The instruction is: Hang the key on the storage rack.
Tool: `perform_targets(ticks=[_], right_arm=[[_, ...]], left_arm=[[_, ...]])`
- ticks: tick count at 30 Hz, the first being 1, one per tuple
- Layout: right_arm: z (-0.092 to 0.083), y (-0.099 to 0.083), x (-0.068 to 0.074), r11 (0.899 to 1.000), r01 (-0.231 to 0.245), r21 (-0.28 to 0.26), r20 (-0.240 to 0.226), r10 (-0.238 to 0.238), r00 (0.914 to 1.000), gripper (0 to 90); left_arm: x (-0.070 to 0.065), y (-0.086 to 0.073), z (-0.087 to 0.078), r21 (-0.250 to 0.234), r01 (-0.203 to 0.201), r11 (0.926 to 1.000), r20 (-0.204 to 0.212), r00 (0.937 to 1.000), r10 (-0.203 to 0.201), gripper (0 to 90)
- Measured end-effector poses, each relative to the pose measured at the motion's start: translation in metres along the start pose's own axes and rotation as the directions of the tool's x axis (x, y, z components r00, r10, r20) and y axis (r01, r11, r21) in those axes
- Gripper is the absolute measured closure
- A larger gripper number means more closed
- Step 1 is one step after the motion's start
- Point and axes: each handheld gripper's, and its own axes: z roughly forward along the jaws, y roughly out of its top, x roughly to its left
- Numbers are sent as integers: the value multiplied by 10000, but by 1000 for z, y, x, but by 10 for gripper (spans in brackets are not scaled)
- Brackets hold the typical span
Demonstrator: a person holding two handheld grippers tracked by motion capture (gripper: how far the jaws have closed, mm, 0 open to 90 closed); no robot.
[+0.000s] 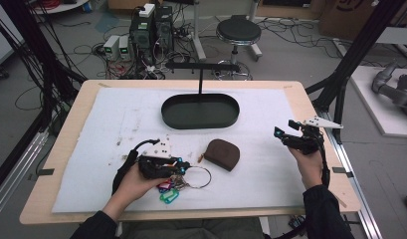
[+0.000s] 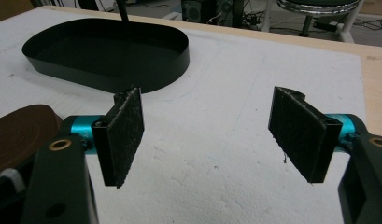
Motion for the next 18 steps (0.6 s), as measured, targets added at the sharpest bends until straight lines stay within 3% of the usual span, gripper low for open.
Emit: perform_targets(ticks=[9, 12, 18], right_arm=[[-1, 0, 0, 10000, -71, 2, -22, 71, 10000, 273], [-1, 0, -1, 10000, -28, -35, -9, 28, 10000, 273], [-1, 0, -1, 9999, -106, -33, 2, 107, 9999, 273]], left_arm=[[1, -3, 4, 256, -16, 9997, 267, 9996, 9, 842], [3, -6, 7, 611, 45, 9981, 500, 9987, -75, 837], [2, -6, 7, 572, 13, 9984, 617, 9981, -48, 860]])
